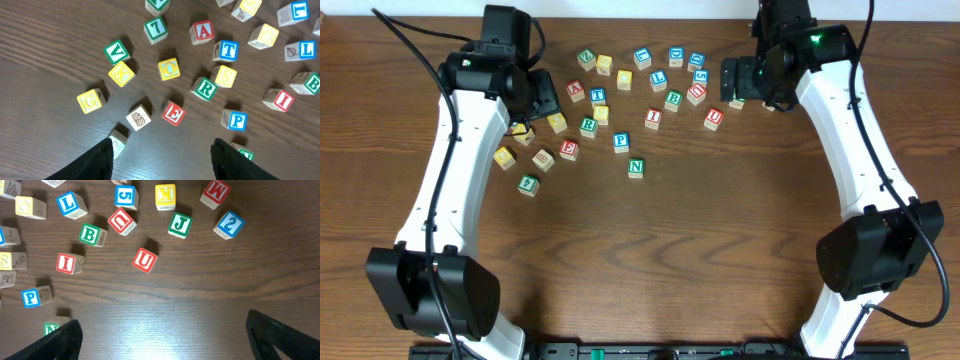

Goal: Spell out NEURIPS
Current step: 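Open the left gripper, release N, and move back over the blocks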

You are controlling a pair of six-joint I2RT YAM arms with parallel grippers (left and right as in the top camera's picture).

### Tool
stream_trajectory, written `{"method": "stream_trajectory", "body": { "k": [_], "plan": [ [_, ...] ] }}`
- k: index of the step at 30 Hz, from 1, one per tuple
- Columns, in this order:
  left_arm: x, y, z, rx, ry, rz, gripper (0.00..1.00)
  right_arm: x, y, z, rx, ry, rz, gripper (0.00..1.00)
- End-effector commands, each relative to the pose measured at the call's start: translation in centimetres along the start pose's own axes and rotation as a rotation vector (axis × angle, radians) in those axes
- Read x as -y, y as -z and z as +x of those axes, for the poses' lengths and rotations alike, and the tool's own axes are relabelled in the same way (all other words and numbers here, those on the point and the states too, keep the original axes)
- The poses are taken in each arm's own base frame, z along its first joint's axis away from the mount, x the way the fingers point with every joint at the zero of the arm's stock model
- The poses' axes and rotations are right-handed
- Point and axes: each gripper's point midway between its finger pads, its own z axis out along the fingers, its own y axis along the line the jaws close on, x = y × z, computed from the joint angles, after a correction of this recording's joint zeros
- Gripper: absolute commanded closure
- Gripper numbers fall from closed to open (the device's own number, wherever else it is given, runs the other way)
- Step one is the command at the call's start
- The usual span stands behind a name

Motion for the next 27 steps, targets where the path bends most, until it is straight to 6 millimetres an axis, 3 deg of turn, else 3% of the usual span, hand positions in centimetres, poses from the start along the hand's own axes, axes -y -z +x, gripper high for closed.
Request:
{"method": "stream_trajectory", "body": {
  "k": [1, 13, 27],
  "plan": [
    [0.1, 1.0, -0.9, 0.040, -0.019, 0.007, 0.38, -0.3, -0.1, -0.2, 0.005, -0.013, 0.003, 0.01],
    [0.2, -1.8, -0.7, -0.004, -0.022, -0.011, 0.38, -0.3, -0.1, -0.2, 0.004, -0.016, 0.003, 0.01],
    [0.1, -2.4, -2.1, 0.049, -0.019, -0.030, 0.37, -0.3, -0.1, -0.2, 0.004, -0.016, 0.003, 0.01]
  ]
}}
